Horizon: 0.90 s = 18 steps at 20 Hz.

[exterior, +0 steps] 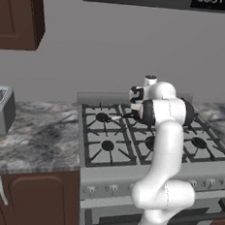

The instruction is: Place the pan on the rear center burner on the stove. Then place the tomato and the onion in the pan and turn on the rear center burner.

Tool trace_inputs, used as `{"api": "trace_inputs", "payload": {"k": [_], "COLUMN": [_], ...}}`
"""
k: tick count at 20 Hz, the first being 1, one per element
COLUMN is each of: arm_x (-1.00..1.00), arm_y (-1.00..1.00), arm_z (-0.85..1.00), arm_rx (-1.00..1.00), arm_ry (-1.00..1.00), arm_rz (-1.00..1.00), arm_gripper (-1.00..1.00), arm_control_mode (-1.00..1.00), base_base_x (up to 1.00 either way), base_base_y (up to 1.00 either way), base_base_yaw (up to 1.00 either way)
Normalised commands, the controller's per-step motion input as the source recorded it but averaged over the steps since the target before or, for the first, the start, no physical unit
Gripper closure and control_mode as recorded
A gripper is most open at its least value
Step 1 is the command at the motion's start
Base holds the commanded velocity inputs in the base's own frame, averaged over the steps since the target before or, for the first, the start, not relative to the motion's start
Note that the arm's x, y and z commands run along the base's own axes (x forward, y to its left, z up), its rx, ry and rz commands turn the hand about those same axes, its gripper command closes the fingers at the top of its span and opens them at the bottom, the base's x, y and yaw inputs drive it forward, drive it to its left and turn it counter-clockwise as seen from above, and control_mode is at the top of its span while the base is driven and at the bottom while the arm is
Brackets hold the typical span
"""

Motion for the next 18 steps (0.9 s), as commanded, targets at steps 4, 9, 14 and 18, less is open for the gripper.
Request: {"api": "trace_inputs", "payload": {"k": [4, 9, 14, 18], "arm_x": [-0.13, -0.34, -0.84, -1.0], "arm_y": [0.0, -0.05, -0.28, -0.34], "arm_z": [0.16, 0.57, 0.5, 0.11], "arm_rx": [0.0, 0.0, 0.0, 0.0], "arm_ry": [-0.04, -0.1, -0.12, -0.1], "arm_rz": [0.0, 0.0, 0.0, 0.0], "arm_gripper": [-1.0, -1.0, -1.0, -1.0], "arm_control_mode": [-1.0, -1.0, -1.0, -1.0], "base_base_x": [0.0, 0.0, 0.0, 0.0], "base_base_y": [0.0, 0.0, 0.0, 0.0], "base_base_yaw": [0.0, 0.0, 0.0, 0.0]}}
